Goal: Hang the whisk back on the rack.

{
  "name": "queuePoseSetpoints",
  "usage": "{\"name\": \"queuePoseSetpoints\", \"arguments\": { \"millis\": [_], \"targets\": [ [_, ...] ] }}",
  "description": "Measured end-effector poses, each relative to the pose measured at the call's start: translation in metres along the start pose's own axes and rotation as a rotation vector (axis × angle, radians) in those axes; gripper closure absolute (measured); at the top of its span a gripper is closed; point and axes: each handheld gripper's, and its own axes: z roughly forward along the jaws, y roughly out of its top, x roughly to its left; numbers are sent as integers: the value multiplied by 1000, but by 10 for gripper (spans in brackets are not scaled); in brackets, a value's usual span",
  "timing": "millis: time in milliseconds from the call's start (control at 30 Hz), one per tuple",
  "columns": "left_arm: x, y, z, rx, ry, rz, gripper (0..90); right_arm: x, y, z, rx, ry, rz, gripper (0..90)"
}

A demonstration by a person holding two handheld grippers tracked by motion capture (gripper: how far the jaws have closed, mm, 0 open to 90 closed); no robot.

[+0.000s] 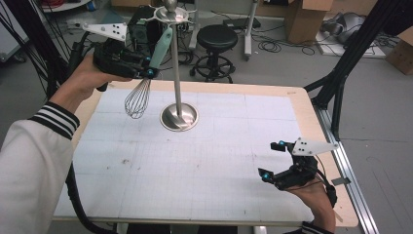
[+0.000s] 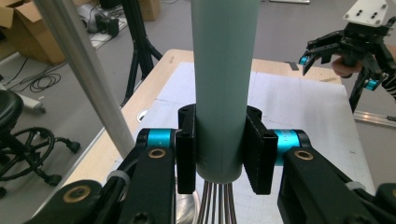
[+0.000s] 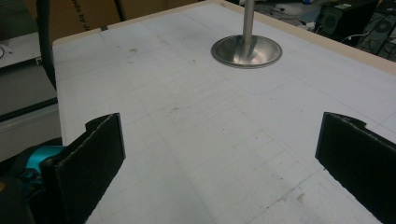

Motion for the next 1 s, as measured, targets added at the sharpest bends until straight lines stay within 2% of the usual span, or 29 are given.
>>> {"name": "queuePoseSetpoints", "arguments": {
  "millis": [133, 267, 433, 633, 933, 1000],
  "targets": [
    [5, 1, 1, -16, 9, -12, 695, 0, 0, 2, 8, 6, -3, 4],
    [8, 2, 2, -7, 15, -20, 695, 0, 0, 3, 11, 4, -2, 5],
    [12, 5, 4, -6, 9, -29, 695, 0, 0, 2, 11, 6, 0, 5],
    [18, 3, 8, -8, 13, -47, 695, -1, -1, 2, 10, 5, 2, 5],
    [23, 1, 14, -15, -4, -57, 694, -3, -3, 2, 15, 4, 9, 4],
    [24, 1, 14, -13, 6, -64, 694, -3, -4, 2, 16, 3, 10, 5]
  ]
}}
